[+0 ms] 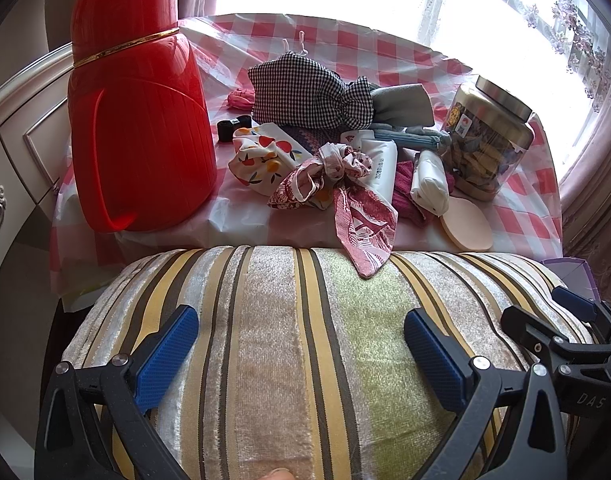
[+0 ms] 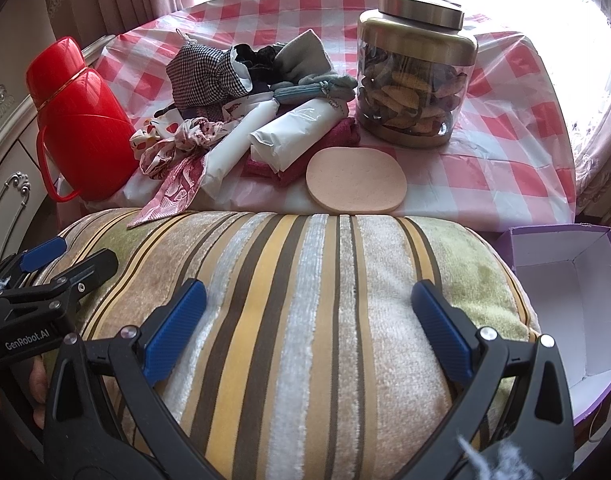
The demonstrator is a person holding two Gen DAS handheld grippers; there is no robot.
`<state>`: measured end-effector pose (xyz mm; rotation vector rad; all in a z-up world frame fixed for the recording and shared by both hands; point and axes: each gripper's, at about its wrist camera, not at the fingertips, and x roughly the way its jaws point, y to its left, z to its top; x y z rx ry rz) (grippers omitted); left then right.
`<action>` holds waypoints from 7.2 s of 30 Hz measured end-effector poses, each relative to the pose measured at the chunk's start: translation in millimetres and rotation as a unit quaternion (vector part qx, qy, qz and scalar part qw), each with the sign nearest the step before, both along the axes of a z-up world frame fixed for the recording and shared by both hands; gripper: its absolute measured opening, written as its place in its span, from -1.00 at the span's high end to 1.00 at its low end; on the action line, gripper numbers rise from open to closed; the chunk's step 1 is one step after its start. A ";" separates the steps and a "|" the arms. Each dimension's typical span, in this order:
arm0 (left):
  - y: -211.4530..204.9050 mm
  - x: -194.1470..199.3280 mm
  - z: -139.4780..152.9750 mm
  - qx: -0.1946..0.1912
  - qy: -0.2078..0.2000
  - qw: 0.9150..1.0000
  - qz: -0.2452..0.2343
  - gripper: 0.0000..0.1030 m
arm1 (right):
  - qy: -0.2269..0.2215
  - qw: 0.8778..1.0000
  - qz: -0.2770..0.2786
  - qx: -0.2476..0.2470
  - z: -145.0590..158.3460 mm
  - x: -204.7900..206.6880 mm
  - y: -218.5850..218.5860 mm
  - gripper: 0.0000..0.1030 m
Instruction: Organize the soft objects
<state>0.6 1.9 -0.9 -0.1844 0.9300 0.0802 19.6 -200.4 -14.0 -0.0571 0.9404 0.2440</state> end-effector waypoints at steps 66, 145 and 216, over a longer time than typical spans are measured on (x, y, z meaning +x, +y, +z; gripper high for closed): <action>-33.7 161.2 8.6 -0.111 0.062 0.983 -0.132 0.27 | 0.076 0.996 -0.015 0.052 5.0 153.7 -8.7 -0.90; -352.8 96.6 41.0 -0.130 0.056 0.915 -0.377 -0.44 | 0.021 0.933 -0.359 0.018 25.2 -26.9 -376.2 -0.51; -33.8 64.7 22.1 -0.124 0.017 0.989 -0.076 -0.44 | 0.127 0.974 0.163 -0.090 -43.4 161.4 -4.6 -0.94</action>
